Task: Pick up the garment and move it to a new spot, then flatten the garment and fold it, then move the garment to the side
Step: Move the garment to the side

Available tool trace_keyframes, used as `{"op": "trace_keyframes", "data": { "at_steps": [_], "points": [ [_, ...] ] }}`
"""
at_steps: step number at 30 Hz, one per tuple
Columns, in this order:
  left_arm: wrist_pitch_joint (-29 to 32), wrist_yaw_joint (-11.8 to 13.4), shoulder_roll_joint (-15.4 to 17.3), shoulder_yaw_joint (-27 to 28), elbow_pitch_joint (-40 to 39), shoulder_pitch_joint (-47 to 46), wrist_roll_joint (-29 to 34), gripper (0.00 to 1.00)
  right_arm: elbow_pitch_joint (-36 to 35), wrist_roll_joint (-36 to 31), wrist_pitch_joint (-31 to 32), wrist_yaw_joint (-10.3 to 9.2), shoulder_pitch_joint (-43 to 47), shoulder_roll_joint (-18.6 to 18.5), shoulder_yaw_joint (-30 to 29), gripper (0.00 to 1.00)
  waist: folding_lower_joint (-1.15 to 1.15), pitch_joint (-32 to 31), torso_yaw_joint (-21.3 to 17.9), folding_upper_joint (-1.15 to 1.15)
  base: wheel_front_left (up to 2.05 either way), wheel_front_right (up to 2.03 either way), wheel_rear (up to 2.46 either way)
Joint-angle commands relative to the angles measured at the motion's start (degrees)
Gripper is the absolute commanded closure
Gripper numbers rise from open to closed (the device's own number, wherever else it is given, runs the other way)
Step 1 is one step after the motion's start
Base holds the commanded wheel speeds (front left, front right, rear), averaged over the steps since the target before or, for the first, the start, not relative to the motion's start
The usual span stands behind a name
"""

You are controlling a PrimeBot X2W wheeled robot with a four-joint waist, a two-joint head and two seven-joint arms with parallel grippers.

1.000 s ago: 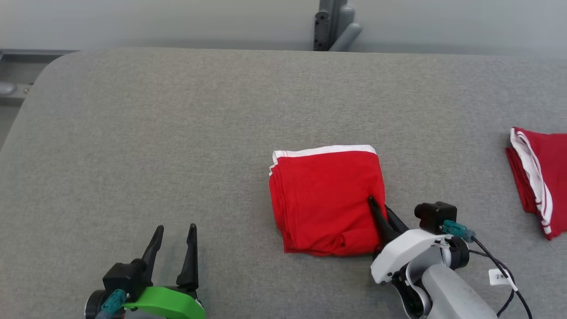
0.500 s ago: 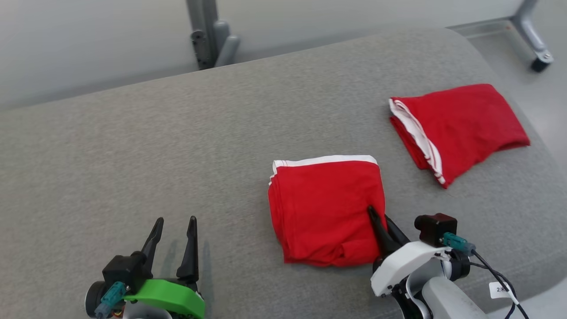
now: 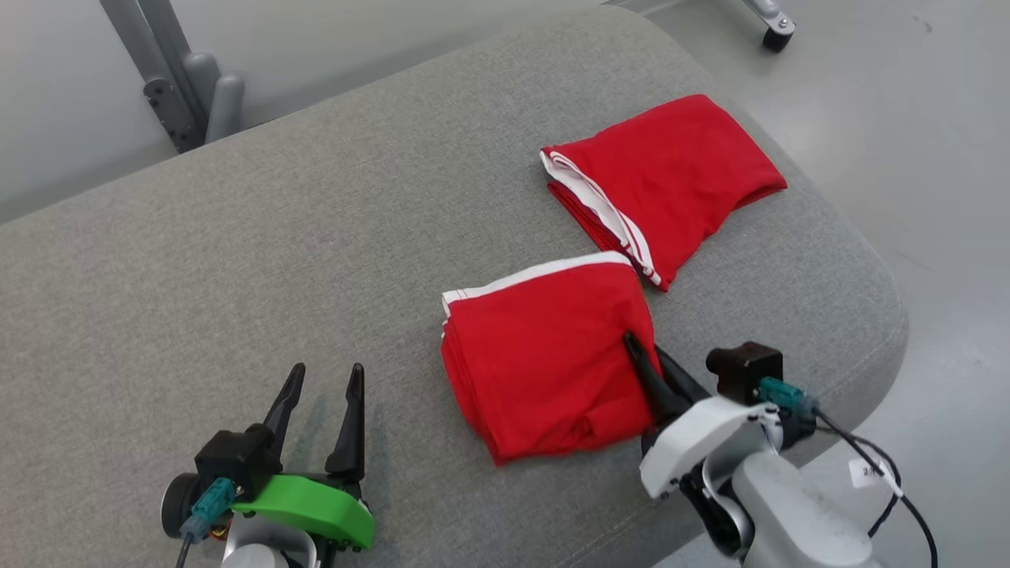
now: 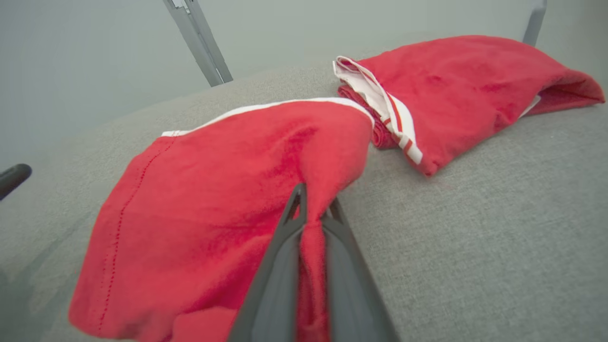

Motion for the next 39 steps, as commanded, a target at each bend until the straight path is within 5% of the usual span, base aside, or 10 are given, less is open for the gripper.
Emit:
{"op": "trace_keyframes", "data": {
  "at_steps": [1, 10, 21, 22, 23, 24, 25, 29, 32, 39],
  "points": [
    [0.01, -0.10, 0.36, 0.24, 0.14, -0.85, 0.44, 0.00, -0.68, -1.13, -0.14, -0.01, -2.74, -0.85, 0.53, 1.00, 0.00, 2.17, 1.53, 0.40, 0.00, 0.00, 0.00],
    [0.01, -0.15, 0.34, -0.14, 0.32, -2.80, 1.94, 0.00, 1.43, -4.63, -0.13, -0.04, -17.88, -7.69, 1.03, 1.00, 0.00, 6.81, 9.68, 0.40, 0.00, 0.00, 0.00],
    [0.01, -0.16, 0.34, -0.08, -0.01, -4.91, 3.17, 0.00, 24.13, -8.34, -0.12, -0.05, -27.78, -19.30, -7.40, 1.00, 0.00, 10.65, 16.79, 0.40, 0.00, 0.00, 0.00],
    [0.01, -0.16, 0.34, 0.02, -0.06, -4.98, 3.31, 0.00, 25.53, -9.16, -0.12, -0.05, -28.10, -20.26, -8.72, 0.69, 0.00, 10.80, 17.03, 0.40, 0.00, 0.00, 0.00],
    [0.01, -0.16, 0.34, 0.12, -0.10, -4.96, 3.41, 0.00, 26.55, -10.08, -0.12, -0.05, -28.31, -21.00, -10.03, 0.49, 0.00, 10.87, 17.20, 0.40, 0.00, 0.00, 0.00],
    [0.01, -0.16, 0.33, 0.19, -0.10, -4.87, 3.52, 0.00, 27.16, -10.72, -0.12, -0.05, -28.56, -21.76, -12.14, 0.06, 0.00, 10.93, 17.30, 0.40, 0.00, 0.00, 0.00],
    [0.01, -0.16, 0.33, 0.25, -0.09, -4.85, 3.54, 0.00, 27.45, -11.87, -0.13, -0.05, -28.52, -22.40, -14.16, 0.00, 0.00, 10.97, 17.35, 0.40, 0.00, 0.00, 0.00],
    [0.01, -0.16, 0.33, 0.89, 0.02, -4.79, 3.67, 0.00, 25.94, -18.38, -0.13, -0.04, -27.02, -23.46, -24.41, 0.00, 0.00, 10.36, 17.16, 0.40, 0.00, 0.00, 0.00],
    [0.01, -0.16, 0.32, 1.36, 0.22, -4.43, 3.58, 0.00, 20.29, -22.58, -0.13, -0.04, -25.19, -20.08, -30.59, 0.00, 0.00, 9.11, 16.85, 0.40, 0.00, 0.00, 0.00],
    [0.01, -0.08, 0.31, 3.40, -0.10, -2.81, 2.69, 0.00, 0.31, -21.89, -0.13, -0.05, -16.99, -8.72, -28.25, 0.00, 0.00, 4.51, 17.27, 0.40, 0.00, 0.00, 0.00]
  ]
}}
